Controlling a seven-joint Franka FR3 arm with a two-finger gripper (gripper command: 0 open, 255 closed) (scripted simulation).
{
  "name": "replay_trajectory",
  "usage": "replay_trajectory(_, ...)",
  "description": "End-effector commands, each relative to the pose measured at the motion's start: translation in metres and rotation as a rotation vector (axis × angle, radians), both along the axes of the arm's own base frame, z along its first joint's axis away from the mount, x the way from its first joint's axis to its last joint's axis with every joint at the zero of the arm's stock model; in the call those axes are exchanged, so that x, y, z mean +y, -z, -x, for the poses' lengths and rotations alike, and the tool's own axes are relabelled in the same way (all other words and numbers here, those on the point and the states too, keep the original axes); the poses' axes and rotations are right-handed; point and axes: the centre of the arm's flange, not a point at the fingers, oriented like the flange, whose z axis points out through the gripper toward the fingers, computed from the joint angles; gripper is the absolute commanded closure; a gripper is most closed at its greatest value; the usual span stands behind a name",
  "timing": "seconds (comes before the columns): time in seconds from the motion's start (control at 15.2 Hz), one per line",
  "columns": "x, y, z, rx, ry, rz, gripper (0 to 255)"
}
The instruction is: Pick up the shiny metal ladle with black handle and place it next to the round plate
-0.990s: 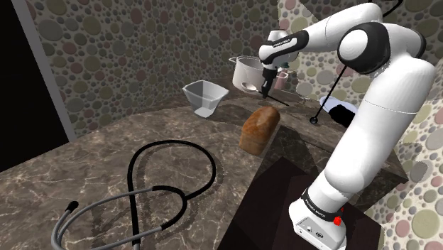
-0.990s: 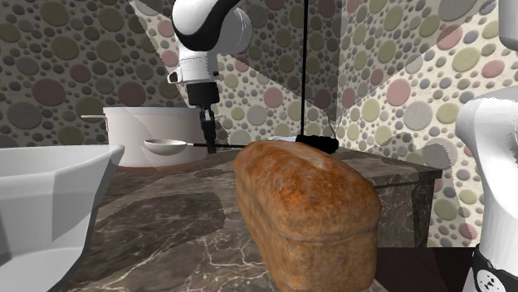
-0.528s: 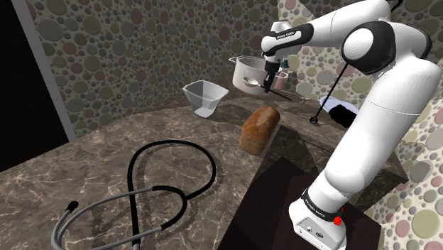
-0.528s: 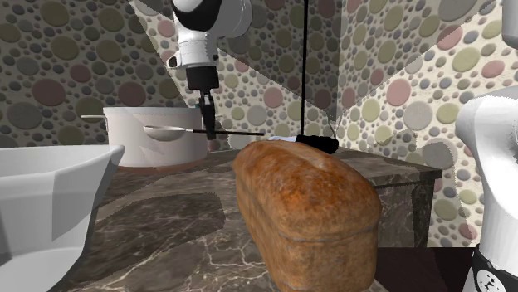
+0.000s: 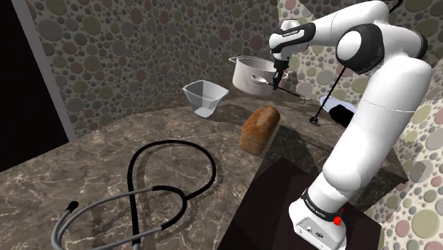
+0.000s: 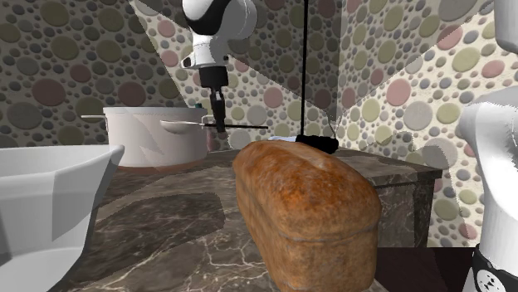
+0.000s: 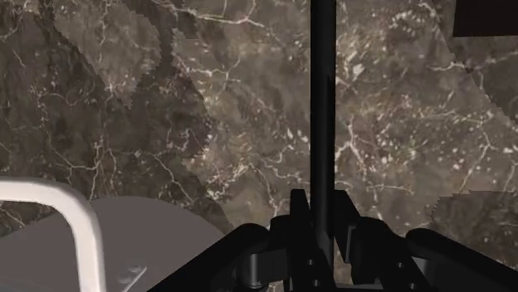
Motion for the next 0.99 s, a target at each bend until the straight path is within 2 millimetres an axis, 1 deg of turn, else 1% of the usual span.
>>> replay_trajectory(0.0, -0.028, 0.001, 0.009, 0.000, 0.000, 0.001, 255)
replay_trajectory(0.92, -0.207, 0.000, 0.058, 0.000, 0.000, 0.001, 255)
